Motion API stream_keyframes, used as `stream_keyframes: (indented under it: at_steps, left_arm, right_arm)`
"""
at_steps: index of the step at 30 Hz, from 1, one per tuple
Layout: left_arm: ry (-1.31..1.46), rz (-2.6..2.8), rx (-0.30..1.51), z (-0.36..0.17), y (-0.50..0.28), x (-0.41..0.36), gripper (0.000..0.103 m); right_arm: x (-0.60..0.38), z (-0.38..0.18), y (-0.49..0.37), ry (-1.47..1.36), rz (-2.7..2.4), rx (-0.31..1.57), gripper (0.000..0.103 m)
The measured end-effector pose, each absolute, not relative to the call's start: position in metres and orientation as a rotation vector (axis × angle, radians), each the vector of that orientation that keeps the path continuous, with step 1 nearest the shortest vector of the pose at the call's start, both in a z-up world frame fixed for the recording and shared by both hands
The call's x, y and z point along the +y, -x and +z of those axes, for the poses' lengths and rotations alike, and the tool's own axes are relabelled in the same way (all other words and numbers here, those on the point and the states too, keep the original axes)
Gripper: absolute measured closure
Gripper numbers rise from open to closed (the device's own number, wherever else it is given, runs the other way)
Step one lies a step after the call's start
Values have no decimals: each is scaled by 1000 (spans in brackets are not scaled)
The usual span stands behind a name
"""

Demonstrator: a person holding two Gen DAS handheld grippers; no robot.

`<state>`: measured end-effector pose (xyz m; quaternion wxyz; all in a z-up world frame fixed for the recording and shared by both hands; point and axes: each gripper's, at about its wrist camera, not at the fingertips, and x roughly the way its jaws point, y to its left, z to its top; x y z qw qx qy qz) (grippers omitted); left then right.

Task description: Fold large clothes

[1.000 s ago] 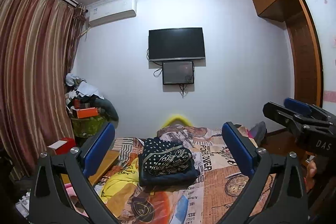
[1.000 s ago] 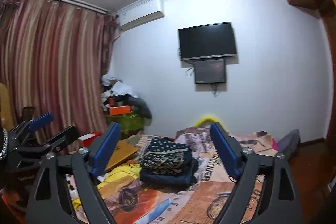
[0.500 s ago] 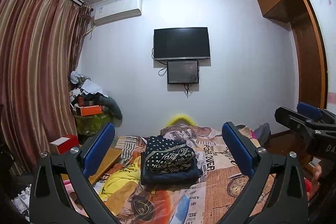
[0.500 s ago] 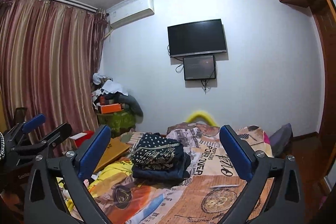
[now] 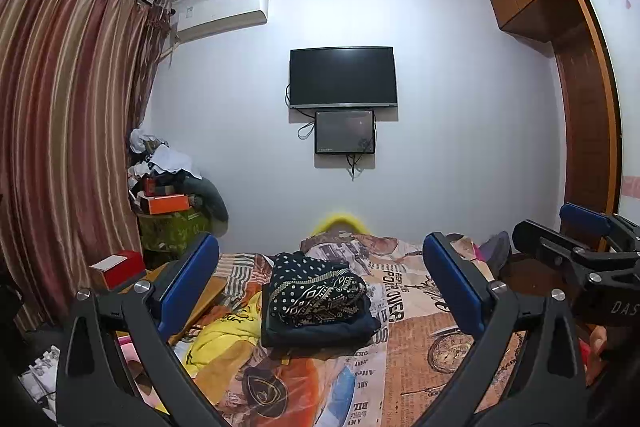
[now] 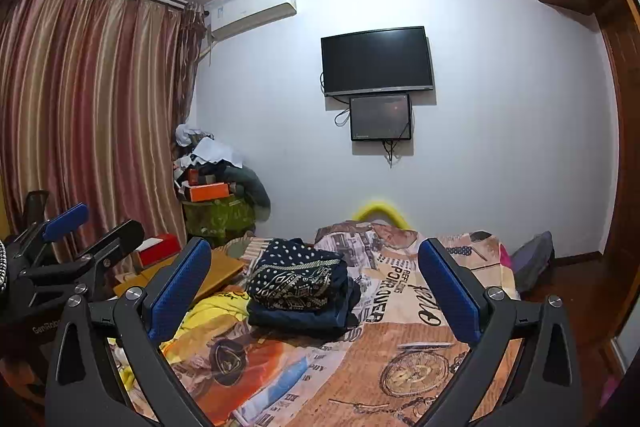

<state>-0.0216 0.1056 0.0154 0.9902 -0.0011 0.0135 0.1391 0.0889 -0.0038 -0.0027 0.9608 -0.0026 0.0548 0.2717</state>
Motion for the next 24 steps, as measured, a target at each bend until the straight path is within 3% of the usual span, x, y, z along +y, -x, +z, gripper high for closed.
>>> stream_keyframes:
  at_steps: [24]
  left_arm:
    - [37, 255, 48, 12, 13, 109, 1]
  right_arm:
    - [-5, -1, -92, 5, 561, 135, 0]
